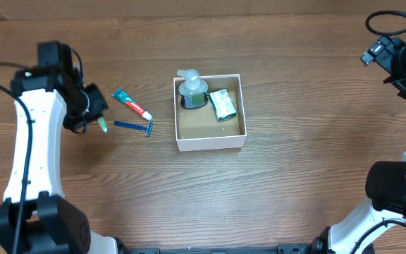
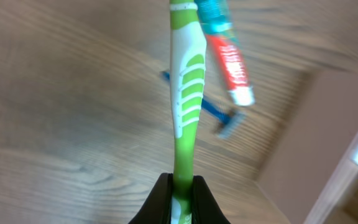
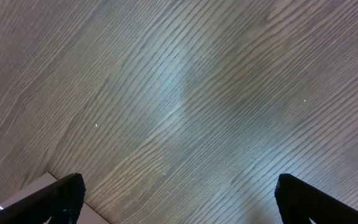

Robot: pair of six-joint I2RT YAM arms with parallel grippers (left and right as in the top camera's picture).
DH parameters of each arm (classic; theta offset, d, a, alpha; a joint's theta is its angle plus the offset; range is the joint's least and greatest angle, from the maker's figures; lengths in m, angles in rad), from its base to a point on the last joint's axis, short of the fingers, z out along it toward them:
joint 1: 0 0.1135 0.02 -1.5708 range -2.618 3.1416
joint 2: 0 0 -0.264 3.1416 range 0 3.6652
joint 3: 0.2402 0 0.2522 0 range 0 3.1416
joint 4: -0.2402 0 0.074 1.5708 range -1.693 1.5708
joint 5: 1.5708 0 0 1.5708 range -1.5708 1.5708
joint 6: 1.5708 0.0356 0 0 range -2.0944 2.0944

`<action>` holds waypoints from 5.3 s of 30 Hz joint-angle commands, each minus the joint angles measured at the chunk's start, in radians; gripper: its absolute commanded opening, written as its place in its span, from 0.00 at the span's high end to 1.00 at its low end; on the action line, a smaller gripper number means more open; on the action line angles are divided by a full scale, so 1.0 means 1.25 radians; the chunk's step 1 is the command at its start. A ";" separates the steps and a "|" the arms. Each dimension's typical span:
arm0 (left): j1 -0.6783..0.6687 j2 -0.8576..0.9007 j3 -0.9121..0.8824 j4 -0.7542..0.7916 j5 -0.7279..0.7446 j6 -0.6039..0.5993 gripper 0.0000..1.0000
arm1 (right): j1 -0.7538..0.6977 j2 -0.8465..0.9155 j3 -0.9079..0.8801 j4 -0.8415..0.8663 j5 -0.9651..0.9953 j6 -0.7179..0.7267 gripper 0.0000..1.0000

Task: Pack container
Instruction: 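Lift the toothbrush with the left gripper and carry it over the box, then lower the toothbrush into the box and open the left gripper, then raise the left gripper out of the box and move left, then lower the left gripper onto the Colgate toothpaste tube and grasp it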

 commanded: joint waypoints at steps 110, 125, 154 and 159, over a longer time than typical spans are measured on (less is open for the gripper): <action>-0.485 0.187 0.439 -0.077 -0.072 0.592 0.12 | 0.004 -0.009 0.005 0.024 -0.003 0.005 0.00; -0.426 0.123 0.591 -0.260 -0.103 0.204 0.00 | 0.004 -0.009 0.006 0.024 -0.003 0.005 0.00; -0.191 0.124 -0.058 0.064 -0.129 -0.684 0.00 | 0.004 -0.009 0.005 0.024 -0.003 0.005 0.00; -0.191 0.124 -0.160 0.208 -0.133 -0.686 0.00 | 0.004 -0.009 0.005 0.024 -0.003 0.005 0.00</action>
